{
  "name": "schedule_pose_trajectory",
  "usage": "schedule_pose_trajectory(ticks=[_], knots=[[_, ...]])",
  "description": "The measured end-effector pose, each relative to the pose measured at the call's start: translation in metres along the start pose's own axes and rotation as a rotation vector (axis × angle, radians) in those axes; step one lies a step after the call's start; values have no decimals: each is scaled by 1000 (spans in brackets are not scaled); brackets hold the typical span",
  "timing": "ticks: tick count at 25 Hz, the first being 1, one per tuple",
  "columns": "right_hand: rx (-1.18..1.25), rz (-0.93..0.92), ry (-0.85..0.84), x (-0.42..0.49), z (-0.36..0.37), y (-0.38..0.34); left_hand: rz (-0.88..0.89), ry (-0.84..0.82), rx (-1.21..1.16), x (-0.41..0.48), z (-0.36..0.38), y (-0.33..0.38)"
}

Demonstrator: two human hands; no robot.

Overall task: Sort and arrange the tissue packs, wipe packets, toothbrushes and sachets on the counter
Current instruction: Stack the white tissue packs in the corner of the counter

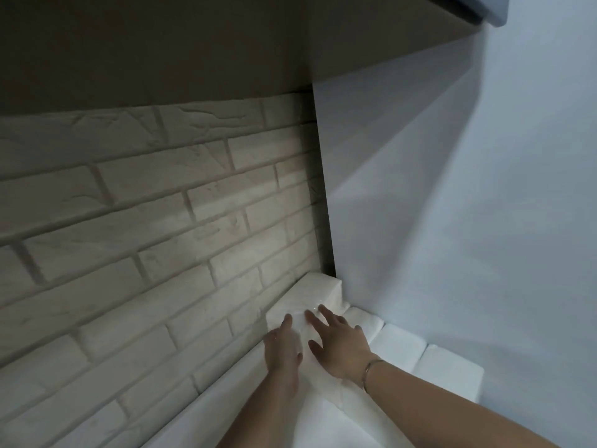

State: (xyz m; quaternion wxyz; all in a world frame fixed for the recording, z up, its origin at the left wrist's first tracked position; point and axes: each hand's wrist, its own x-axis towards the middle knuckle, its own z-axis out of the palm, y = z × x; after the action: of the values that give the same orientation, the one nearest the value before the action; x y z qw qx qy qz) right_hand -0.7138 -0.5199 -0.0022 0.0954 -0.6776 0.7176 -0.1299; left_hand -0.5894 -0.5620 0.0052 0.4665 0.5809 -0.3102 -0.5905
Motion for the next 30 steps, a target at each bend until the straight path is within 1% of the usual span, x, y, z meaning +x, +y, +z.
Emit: schedule_pose_trajectory(ticks=[5,7,9,12,14,17,19,24,27,30], knots=[[18,44,-26,8,1,5,-38,-259,49,-5,-3,5],[33,40,-44,11,0,10,-48,-329,40,-4,-11,4],[59,39,-76,13,-3,11,-57,-353,88,-2,-18,4],[106,54,-88,6,-4,6,-1,-286,238,-7,-31,3],[145,71,-47,-9,-4,0,72,-220,321,-16,-44,0],[223,64,40,-45,3,-18,186,-180,391,-41,-75,-13],[283,38,56,-70,8,-34,254,-136,421,-64,-101,-24],[471,-23,44,-138,24,-79,322,-30,375,-142,-170,-43],[612,-41,1,-184,35,-111,310,61,277,-190,-219,-62],[798,-16,-57,-236,51,-152,253,152,249,-237,-279,-83]])
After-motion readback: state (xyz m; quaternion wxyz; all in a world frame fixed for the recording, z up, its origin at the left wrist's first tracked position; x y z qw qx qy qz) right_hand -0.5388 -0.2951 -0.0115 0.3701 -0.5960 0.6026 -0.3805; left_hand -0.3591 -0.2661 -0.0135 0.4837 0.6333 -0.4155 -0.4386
